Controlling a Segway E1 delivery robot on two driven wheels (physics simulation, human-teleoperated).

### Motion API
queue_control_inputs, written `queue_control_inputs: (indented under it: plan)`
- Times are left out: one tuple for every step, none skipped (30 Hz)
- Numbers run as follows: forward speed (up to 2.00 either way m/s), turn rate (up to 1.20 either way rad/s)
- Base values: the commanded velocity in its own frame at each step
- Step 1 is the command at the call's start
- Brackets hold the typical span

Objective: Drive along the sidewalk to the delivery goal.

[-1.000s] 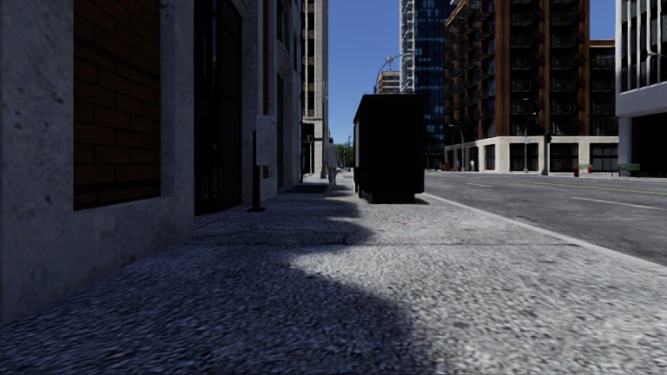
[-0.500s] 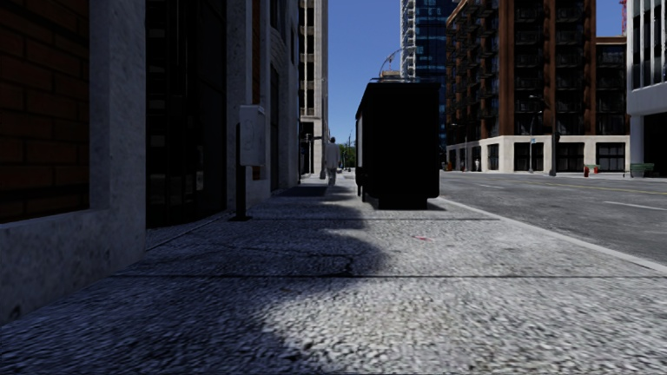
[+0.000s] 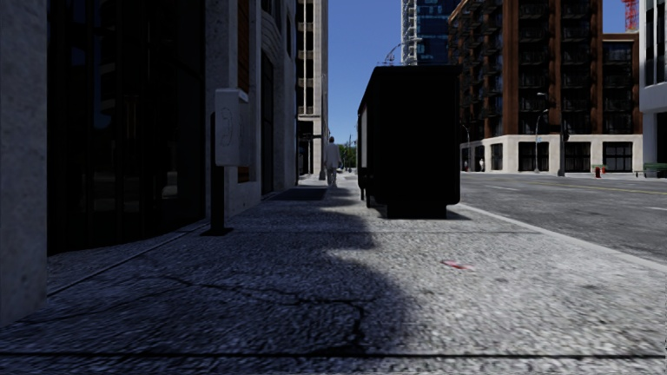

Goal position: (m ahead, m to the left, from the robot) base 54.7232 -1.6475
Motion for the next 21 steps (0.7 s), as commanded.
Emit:
queue_control_inputs:
  plan:
    - [2.00,0.00]
    - [2.00,0.00]
    - [2.00,0.00]
    - [2.00,0.00]
    - [2.00,0.00]
    - [2.00,0.00]
    - [2.00,0.00]
    - [2.00,0.00]
    - [2.00,0.00]
    - [2.00,0.00]
    - [2.00,0.00]
    - [2.00,0.00]
    - [2.00,0.00]
    - [2.00,0.00]
    - [2.00,0.00]
    - [2.00,0.00]
    - [2.00,0.00]
    - [2.00,0.00]
    - [2.00,0.00]
    - [2.00,0.00]
    - [2.00,0.00]
